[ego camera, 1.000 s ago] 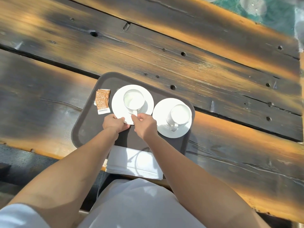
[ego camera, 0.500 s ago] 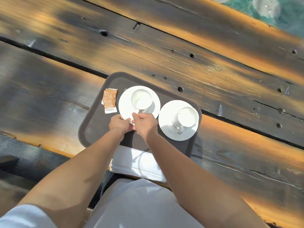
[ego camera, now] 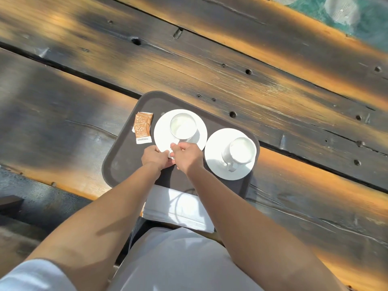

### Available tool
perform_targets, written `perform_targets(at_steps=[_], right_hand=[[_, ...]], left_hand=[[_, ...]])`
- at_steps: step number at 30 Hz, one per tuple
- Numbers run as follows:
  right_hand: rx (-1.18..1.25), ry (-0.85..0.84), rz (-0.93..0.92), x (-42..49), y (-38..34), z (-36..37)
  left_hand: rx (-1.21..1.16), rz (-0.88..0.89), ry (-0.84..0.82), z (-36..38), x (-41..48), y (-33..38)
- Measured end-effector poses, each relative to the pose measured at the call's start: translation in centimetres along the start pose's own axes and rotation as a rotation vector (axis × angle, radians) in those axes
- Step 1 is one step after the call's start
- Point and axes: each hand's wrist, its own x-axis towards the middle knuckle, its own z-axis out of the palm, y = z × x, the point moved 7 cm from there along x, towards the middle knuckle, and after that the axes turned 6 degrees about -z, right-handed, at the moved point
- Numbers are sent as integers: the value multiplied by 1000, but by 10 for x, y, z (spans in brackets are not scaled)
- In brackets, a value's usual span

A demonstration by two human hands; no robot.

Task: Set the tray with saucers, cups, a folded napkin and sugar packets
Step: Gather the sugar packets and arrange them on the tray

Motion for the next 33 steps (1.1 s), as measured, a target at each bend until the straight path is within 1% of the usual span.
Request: perform_targets(at_steps=[5,11,16,19,23,28,30,33], right_hand=[[14,1,-6,3,-3,-3],[25,-31,-12,3,-2,-3],[54,-44,3,2,3,1],[76,-23,2,-4,10,1],[68,-1,39,-17,26,-4],[-15,-2,32,-29,43,-13],[-39,-28,39,-35,44,-12],[-98,-81,23,-42,33,-6]], left_hand=[[-67,-17,-28,1,-1,-1],[-70,-41,-31,3,5,-4],[-48,-28,-23,3,10,-8],[-44,-22,-28,4,9,-8],[-95,-63,-41,4,5,-8],[-47,-61,-73,-4,-1,-9],[-49,-40,-87,-12,-9,-8],[11,-11,-8,-34,-18,-9]])
